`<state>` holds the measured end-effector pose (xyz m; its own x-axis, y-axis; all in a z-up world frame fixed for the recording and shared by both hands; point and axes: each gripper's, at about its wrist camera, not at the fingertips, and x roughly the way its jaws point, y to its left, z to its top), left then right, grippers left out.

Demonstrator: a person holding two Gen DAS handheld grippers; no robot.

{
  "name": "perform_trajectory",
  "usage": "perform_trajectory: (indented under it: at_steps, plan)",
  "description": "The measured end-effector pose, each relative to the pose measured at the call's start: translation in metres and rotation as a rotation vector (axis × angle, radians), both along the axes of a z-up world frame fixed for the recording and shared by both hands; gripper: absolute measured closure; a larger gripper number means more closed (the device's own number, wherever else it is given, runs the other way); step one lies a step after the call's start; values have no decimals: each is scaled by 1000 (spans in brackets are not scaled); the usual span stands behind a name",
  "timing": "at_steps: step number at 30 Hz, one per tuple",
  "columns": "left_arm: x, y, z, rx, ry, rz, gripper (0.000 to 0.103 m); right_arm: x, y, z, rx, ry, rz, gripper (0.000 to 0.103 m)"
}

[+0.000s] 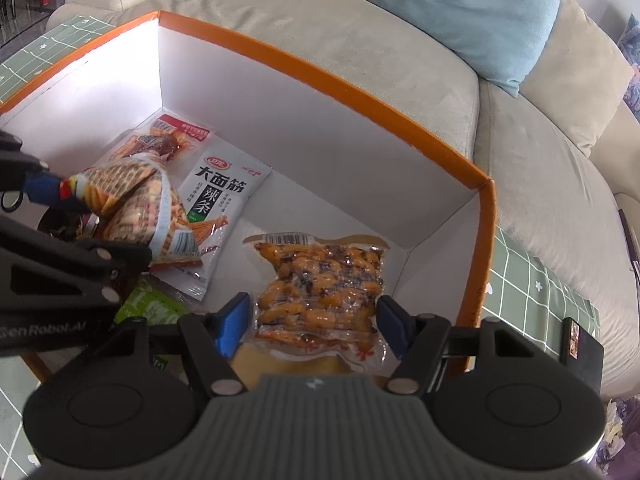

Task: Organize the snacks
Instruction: 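Carry both bags over the orange box and open both grippers to drop them, then withdraw both grippers from the box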

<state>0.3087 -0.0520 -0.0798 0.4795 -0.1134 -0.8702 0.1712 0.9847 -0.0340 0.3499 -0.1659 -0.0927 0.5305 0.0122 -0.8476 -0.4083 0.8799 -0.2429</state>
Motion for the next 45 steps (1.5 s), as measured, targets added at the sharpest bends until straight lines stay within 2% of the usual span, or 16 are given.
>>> perform_trajectory:
  at_steps: [3, 7, 15, 17, 19, 26, 30, 36, 41, 45]
  plan:
    - [-1, 6, 7, -5, -33, 24, 20, -3, 3, 3, -15, -3, -1, 30]
    - [-5, 13, 20, -36, -69, 47, 20, -6, 6, 10, -32, -23, 6, 26]
    - [-18, 14, 43, -25, -143, 39, 19, -18, 4, 34, -70, -61, 17, 24]
    - [-24, 15, 48, -15, -159, 41, 19, -24, 3, 40, -88, -68, 6, 11]
    - [-32, 16, 53, -11, -178, 42, 19, -32, 1, 46, -87, -87, 2, 10]
    - [-67, 21, 65, 48, -270, 4, 19, -75, -12, 66, 23, -176, -20, 10]
    - [-92, 26, 73, 38, -330, 2, 19, -105, -16, 78, 130, -254, -50, 10]
    - [-132, 28, 76, 61, -410, -20, 19, -157, -13, 86, 231, -360, -67, 10]
    - [-158, 35, 69, 53, -421, -9, 19, -193, -10, 76, 277, -383, -103, 10]
    - [-174, 41, 57, 31, -398, -5, 19, -217, -9, 64, 306, -384, -145, 10]
